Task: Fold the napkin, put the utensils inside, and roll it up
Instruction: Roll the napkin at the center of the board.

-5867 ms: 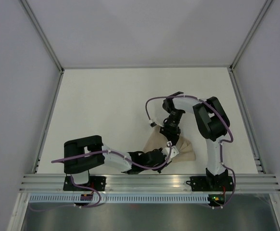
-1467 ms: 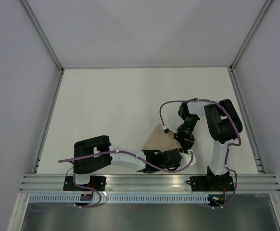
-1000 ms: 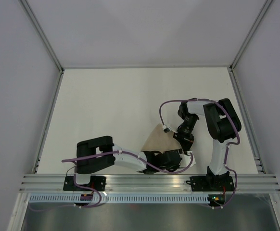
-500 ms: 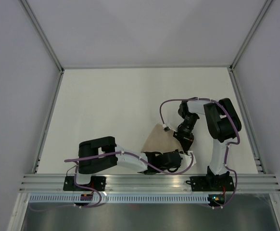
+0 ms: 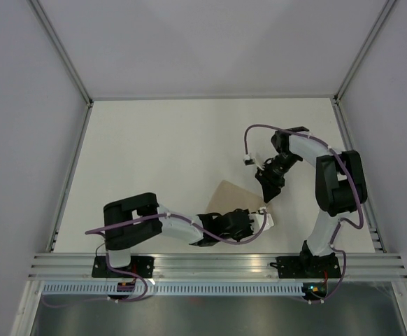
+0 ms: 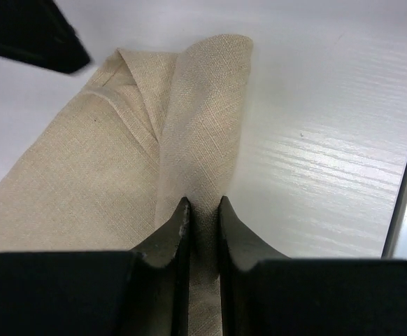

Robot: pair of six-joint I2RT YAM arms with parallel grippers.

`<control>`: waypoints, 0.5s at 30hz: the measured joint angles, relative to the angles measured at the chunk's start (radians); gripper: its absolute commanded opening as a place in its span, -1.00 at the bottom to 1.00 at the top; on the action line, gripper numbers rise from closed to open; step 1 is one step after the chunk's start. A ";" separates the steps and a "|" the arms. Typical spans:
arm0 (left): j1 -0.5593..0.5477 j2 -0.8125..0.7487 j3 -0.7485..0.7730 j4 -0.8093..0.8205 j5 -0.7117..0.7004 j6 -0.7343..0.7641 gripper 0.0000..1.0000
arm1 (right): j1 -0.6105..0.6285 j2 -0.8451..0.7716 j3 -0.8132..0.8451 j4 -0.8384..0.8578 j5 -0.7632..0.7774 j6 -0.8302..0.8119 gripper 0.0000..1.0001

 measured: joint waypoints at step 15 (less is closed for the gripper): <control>0.209 -0.041 -0.142 0.204 0.393 -0.296 -0.95 | -0.163 -0.257 -0.062 0.143 -0.074 0.026 -0.03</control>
